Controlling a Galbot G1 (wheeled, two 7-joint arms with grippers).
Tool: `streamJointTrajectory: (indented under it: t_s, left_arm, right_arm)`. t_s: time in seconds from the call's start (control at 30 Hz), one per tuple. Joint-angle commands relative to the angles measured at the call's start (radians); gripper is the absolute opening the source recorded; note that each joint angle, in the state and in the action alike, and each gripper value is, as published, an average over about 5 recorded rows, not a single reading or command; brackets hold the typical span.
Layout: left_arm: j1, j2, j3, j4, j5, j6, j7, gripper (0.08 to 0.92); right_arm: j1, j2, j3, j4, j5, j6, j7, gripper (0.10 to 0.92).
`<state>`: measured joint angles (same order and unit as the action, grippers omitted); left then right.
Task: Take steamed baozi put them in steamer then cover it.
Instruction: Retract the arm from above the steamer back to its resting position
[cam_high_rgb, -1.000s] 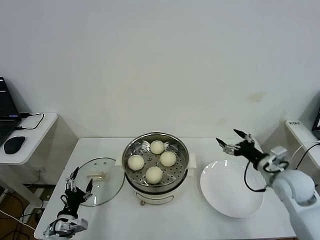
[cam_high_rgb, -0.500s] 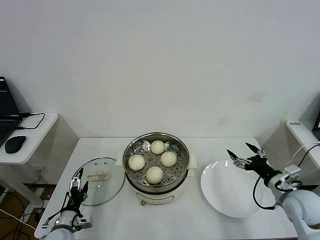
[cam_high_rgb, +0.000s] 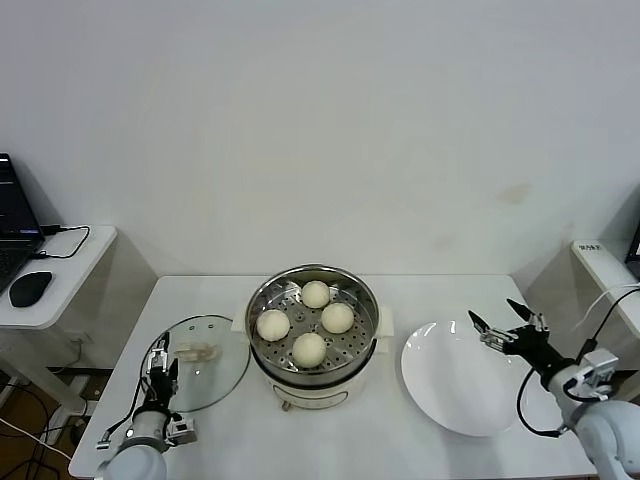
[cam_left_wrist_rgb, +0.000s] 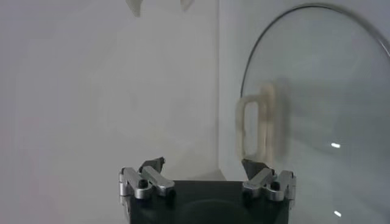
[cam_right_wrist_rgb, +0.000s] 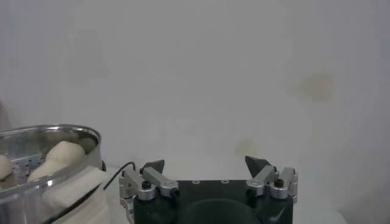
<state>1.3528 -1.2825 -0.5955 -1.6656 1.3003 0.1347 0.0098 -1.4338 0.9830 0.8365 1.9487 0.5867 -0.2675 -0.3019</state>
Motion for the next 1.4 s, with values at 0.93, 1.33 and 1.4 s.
streamJointTrajectory:
  t_s: [0.93,1.33,1.4]
  left_arm:
    - [-0.129,-0.035,0.06,0.14,-0.069,0.043,-0.074,0.823]
    - [-0.165,-0.036,0.051,0.216,-0.059,0.037,-0.109,0.823]
    - [-0.171,-0.038,0.052,0.226,-0.06,0.037,-0.116,0.823]
  right_arm:
    - [-0.023,0.039,0.031,-0.046,-0.064,0.04,-0.013,0.823]
    - [-0.029,0.036,0.037,-0.052,-0.065,0.041,-0.02,0.823]
    - [-0.029,0.037,0.035,-0.053,-0.065,0.041,-0.021,0.823]
